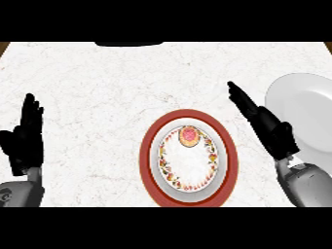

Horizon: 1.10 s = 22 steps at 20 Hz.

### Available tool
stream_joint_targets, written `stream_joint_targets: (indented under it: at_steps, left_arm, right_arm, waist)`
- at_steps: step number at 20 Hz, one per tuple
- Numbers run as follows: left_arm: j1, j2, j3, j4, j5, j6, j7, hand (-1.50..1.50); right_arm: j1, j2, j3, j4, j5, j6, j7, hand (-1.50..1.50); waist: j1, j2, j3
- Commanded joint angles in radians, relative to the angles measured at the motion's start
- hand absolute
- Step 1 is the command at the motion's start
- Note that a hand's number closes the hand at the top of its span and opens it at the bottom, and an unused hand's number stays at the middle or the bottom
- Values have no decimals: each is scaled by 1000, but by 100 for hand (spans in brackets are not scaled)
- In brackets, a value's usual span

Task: Pick the cupcake from the plate and place it in the plate

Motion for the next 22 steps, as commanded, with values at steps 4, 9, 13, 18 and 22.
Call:
stream_joint_targets:
  at_steps: [4,9,13,18,22]
  left_arm:
    - [45,-62,-133,64,24,-134,105,0]
    - [56,-81,-197,45,81,-253,181,0]
    - [68,-110,-212,23,77,-239,203,0]
    - [102,-117,-237,-61,53,-218,273,0]
    - [97,-65,-174,-60,111,-287,274,0]
  right_arm:
    - [-236,14,-188,33,-115,41,-74,150]
    - [-284,-102,-249,151,170,-185,-103,150]
    - [-191,-3,-318,222,53,-164,-341,-150]
    - [-224,-51,-339,337,51,-31,-463,-150]
    - [-180,-118,-209,201,156,20,-305,-150]
  waist:
    - [30,7,-20]
    - [30,9,-21]
    - [22,5,-19]
    - [27,1,-20]
    - [15,-4,-21]
